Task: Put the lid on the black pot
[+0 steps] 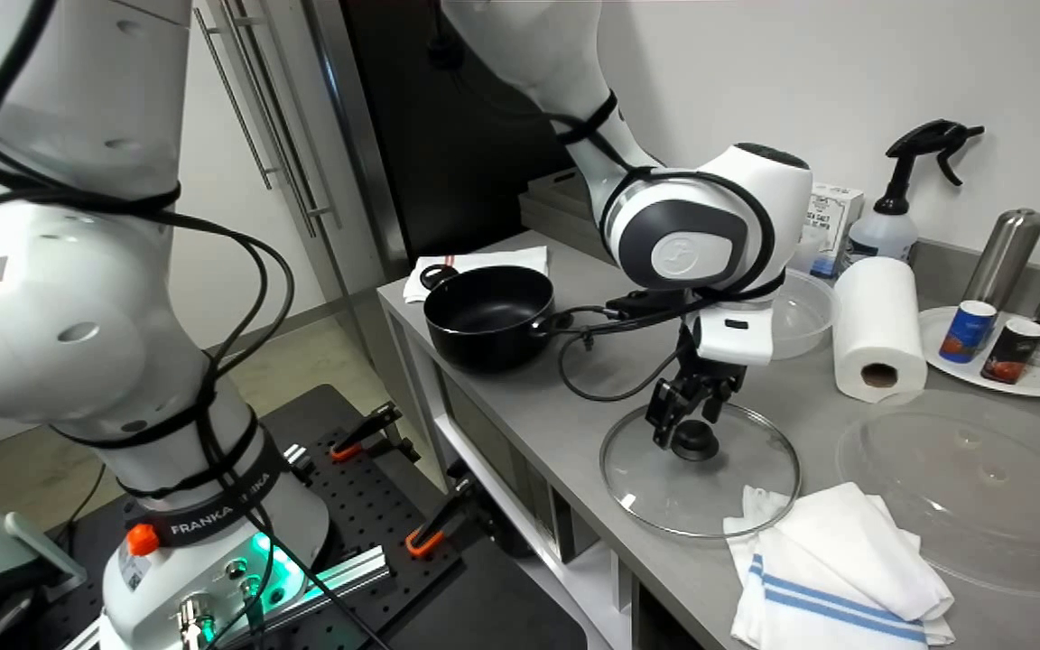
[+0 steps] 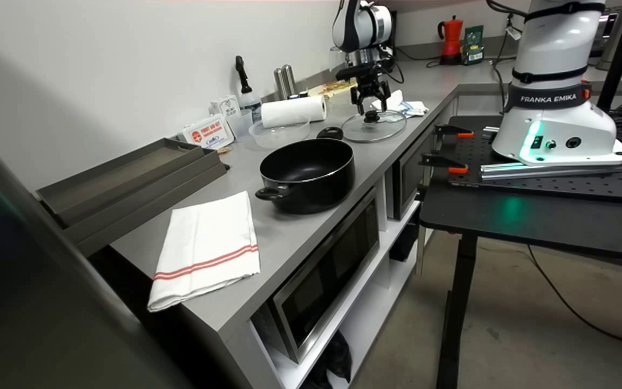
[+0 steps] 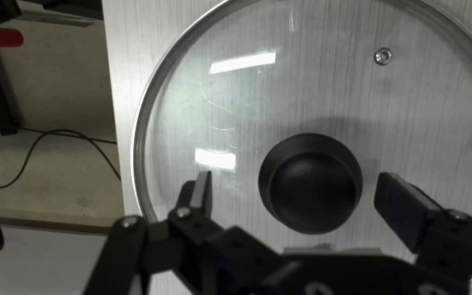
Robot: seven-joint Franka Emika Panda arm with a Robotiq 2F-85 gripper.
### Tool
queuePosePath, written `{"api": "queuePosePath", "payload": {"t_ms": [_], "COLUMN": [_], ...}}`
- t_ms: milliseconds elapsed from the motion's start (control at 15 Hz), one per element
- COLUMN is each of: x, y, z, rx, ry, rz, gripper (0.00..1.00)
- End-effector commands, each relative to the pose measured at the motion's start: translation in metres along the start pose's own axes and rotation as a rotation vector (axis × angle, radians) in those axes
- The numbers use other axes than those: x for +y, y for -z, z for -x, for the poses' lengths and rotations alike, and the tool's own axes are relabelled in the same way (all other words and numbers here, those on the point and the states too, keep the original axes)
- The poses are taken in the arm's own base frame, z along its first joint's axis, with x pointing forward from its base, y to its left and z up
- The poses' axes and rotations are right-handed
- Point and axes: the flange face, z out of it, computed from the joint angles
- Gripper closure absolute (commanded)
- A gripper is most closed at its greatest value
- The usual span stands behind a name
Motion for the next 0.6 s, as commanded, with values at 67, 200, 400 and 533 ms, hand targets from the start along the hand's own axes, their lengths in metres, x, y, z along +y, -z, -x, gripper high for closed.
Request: {"api": "queuePosePath", "payload": {"t_ms": [67, 200, 400, 533], "x": [-0.0137, -0.0163, -0.0192, -0.0199], "y": [-0.0064, -0.0082, -0.0097, -0.0105], "z": [-0.0059, -0.0077, -0.0103, -0.0117], "rx": [-0.003, -0.001, 0.000, 0.000], "ry": [-0.033, -0.037, -0.039, -0.041], "rz": [-0.004, -0.004, -0.005, -0.006], "gripper": [0.00, 0.00, 0.07, 0.32]}}
